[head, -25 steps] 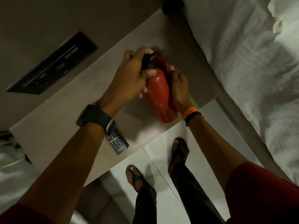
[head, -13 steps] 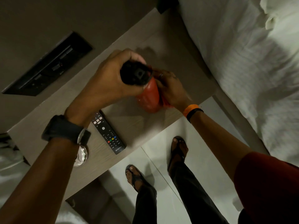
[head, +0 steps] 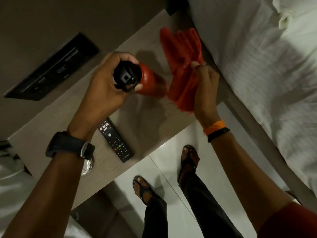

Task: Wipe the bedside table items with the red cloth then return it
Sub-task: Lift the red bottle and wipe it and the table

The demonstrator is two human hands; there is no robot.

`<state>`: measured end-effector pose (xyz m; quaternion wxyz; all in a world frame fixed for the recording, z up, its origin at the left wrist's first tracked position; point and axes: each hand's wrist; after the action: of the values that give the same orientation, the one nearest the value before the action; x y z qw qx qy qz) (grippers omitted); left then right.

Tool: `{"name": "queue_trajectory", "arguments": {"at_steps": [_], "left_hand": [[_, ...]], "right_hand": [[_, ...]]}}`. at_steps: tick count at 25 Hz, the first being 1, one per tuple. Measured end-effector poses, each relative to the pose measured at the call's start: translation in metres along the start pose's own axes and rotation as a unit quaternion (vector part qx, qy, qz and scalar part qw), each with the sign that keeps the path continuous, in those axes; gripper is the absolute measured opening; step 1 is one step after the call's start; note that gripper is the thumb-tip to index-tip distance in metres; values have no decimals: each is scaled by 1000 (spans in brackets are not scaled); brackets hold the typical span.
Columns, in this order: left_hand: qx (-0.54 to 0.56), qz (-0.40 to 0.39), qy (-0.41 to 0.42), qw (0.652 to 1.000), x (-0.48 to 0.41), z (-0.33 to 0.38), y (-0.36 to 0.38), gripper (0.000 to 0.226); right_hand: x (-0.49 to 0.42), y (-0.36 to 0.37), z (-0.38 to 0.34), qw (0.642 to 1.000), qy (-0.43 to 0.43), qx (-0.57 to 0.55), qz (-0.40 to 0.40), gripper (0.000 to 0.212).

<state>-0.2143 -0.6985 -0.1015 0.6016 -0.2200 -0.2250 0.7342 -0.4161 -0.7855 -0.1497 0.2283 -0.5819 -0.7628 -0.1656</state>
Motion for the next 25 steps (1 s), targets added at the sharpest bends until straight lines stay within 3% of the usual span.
{"name": "queue_trajectory", "arguments": {"at_steps": [4,6,9,11,12,14,15,17,19,22,25], "left_hand": [[28,91,-57,994,-6,-4,13,51],[68,133,-115,982,-4,-4,14,45],[35,177,-174,968,2,0,15,46],[-40,187,-178,965,1,7,20,45],[-78,194,-187,960,-4,11,23,44],[-102,212,-220,947,-18,13,24,40],[-99,209,-242,942,-24,12,23,36],[-101,183,-294,932,-29,4,22,29],[-70,159,-326,929,-23,0,21,37],[-15,113,-302,946,-8,-4,21,56],[76,77,-257,960,0,-1,20,60]], "right_hand": [[34,60,19,976,-126,150,-97,43],[5,73,28,964,-171,197,-54,47],[-50,61,39,977,-30,207,25,37],[-57,58,38,980,15,194,29,37],[-47,65,39,976,-21,216,29,37],[-17,81,44,942,-222,249,40,43],[0,87,47,932,-283,225,22,45],[17,91,51,932,-315,181,-21,43],[10,87,52,937,-271,219,2,44],[-22,72,50,952,-172,242,68,46],[-54,45,51,970,-64,230,55,44]]}}
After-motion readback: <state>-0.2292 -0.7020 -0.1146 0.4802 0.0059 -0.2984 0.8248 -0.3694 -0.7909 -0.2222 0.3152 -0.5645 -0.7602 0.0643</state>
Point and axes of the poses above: each hand's wrist, its own x-axis away from the middle knuckle, its own y-axis out of the palm, z = x × y, and after that the axes turned 9 degrees about y, right-handed
